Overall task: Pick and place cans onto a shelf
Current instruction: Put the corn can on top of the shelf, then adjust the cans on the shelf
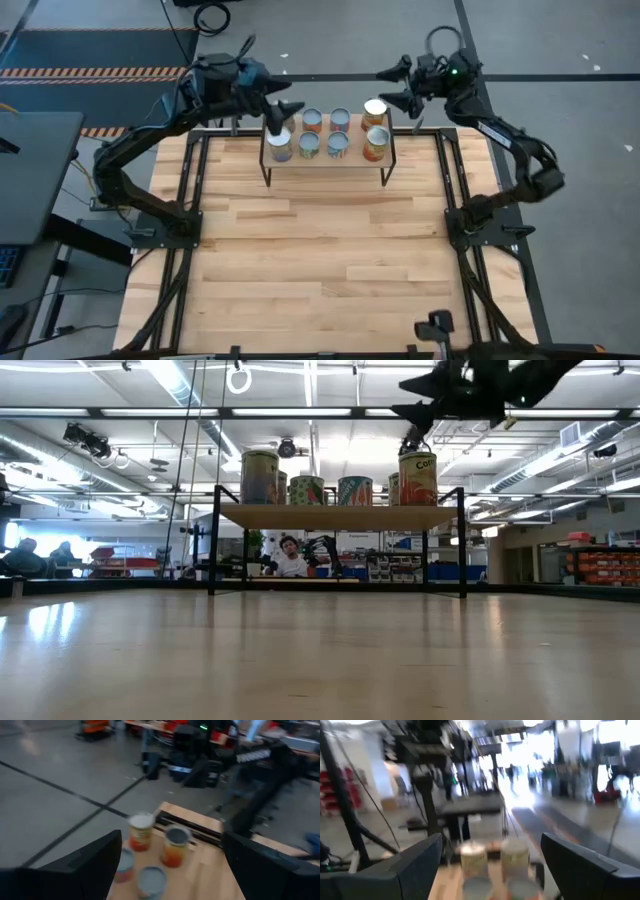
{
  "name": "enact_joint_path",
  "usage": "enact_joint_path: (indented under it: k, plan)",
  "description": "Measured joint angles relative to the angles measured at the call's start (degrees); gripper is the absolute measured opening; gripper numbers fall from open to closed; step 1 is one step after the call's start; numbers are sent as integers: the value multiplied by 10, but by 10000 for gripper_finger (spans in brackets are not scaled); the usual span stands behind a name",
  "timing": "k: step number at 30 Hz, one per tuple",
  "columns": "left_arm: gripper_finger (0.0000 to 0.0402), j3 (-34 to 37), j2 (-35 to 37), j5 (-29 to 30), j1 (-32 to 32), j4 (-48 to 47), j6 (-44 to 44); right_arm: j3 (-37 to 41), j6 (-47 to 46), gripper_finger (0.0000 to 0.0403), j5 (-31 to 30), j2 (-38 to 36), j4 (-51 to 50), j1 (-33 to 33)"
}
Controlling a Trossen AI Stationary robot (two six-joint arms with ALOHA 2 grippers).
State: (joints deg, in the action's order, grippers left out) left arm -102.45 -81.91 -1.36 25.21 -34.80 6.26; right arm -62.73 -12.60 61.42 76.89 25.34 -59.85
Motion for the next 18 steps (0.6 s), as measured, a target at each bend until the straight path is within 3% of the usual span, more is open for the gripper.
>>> enact_joint_path:
  k: [3,9,13,18]
  plan:
    - [348,1,-1,-24,-8,-5,2,-32,85,347,-77,-18,-192,54]
    - [348,1,1,-24,-15,-3,-8,-166,246,347,-306,29,-499,171]
    - [348,1,3,-23,-15,-7,-29,-233,289,347,-346,94,-590,210]
    - [348,1,2,-23,-21,-9,-19,-268,293,347,-372,170,-610,235]
